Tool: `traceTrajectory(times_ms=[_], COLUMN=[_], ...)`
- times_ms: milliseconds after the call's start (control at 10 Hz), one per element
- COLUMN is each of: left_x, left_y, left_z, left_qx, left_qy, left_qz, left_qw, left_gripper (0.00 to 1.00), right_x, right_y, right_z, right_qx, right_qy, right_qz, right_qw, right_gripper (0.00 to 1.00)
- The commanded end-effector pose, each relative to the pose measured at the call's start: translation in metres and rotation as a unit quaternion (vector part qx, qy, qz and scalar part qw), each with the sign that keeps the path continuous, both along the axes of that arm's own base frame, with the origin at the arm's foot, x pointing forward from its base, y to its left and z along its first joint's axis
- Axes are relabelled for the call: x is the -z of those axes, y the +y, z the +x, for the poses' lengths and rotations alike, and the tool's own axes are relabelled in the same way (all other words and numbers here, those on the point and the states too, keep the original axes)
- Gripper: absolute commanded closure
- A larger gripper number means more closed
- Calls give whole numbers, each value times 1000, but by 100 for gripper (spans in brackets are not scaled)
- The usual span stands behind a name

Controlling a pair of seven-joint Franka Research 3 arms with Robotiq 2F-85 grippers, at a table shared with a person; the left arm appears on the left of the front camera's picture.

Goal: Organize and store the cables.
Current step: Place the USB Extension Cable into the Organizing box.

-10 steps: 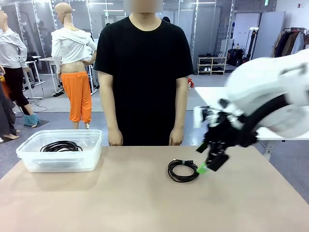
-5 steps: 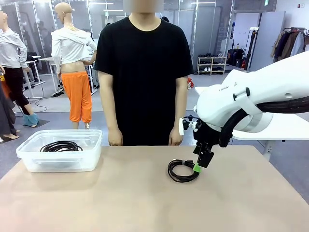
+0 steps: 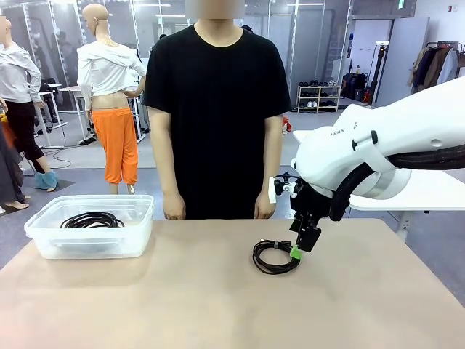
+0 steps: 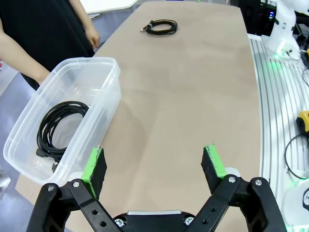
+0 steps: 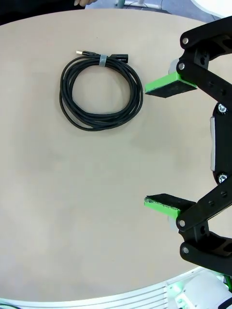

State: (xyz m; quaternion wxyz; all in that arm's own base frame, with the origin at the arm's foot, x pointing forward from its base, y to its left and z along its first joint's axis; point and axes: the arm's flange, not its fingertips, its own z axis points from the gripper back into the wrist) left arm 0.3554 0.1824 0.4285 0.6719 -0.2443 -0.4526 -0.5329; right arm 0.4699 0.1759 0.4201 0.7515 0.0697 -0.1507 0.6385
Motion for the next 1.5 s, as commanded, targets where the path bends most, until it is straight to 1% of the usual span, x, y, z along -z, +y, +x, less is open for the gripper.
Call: traceTrajectory(times_ms=[0,100,200,300,400,600,800,900,1000,1200,1400], left_x=[-1,-1,-1,-1,-1,-1,-1,-1,-1,-1,-1], left_y=[-4,-4,-4,-4,-4,-4,-4,-4,-4,-4,-4], left_z=[-1,-1,-1,-1,-1,-1,-1,-1,-1,-1,-1], left_qx=[-13,-13,-13,-13,-13,-13,-13,-13,-13,-13,-13], left_qy=[0,0,0,0,0,0,0,0,0,0,0], left_qz=[-2,-2,-2,-2,-2,-2,-2,-2,-2,-2,-2], left_qw=[1000,1000,1000,1000,1000,1000,1000,1000,1000,1000,1000], left_gripper=[0,0,0,0,0,0,0,0,0,0,0], right_x=[6,21,31,46,56,62,77,81,86,100,113], right_y=[0,8,12,19,22,25,29,31,33,37,39], right_z=[3,35,71,103,119,141,165,173,181,194,198], right_qx=[-2,1,32,42,57,71,73,79,90,91,96], right_qy=[-11,19,21,32,38,38,48,50,42,49,58], right_qz=[1,-32,-61,-45,-55,-53,-75,-71,-89,-87,-93], right_qw=[1000,999,997,998,996,995,993,993,991,991,989], right_gripper=[0,0,0,0,0,0,0,0,0,0,0])
